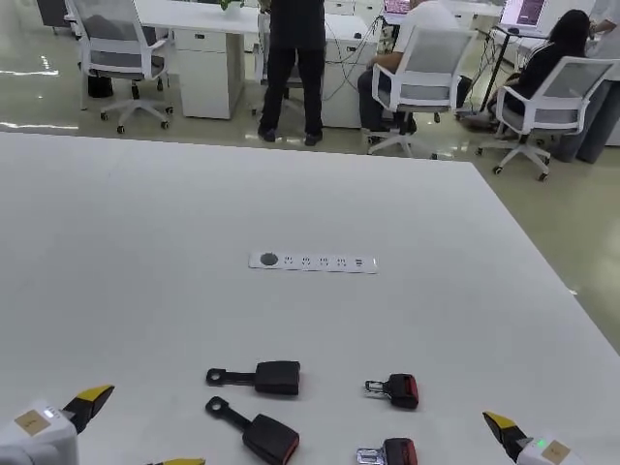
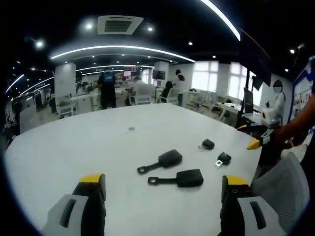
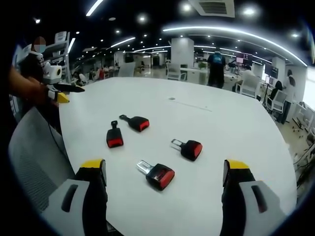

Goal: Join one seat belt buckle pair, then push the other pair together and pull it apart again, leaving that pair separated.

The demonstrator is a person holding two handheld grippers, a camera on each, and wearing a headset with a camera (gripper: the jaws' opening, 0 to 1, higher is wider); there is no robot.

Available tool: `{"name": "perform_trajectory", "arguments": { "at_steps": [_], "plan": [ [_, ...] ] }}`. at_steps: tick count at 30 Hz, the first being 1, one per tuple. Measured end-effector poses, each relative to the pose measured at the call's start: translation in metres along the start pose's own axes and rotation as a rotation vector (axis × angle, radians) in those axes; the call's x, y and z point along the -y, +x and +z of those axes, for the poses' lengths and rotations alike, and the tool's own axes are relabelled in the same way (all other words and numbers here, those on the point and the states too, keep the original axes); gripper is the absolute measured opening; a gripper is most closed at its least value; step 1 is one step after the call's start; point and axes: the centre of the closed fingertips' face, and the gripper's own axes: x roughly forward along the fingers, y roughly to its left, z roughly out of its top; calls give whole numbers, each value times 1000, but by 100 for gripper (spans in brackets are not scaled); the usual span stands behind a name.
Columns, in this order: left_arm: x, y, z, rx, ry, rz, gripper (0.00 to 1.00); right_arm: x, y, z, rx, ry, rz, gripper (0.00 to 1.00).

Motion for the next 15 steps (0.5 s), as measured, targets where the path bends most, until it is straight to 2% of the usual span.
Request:
{"name": "perform_trajectory", "arguments": {
  "at_steps": [10, 15],
  "plan": [
    [3, 2, -3, -8, -2, -2, 100, -1, -1, -3, -6, 0, 5, 99],
    [-1, 6, -8, -16, -1, -7, 100, -1, -2, -10, -16, 10, 6, 99]
  ]
}}
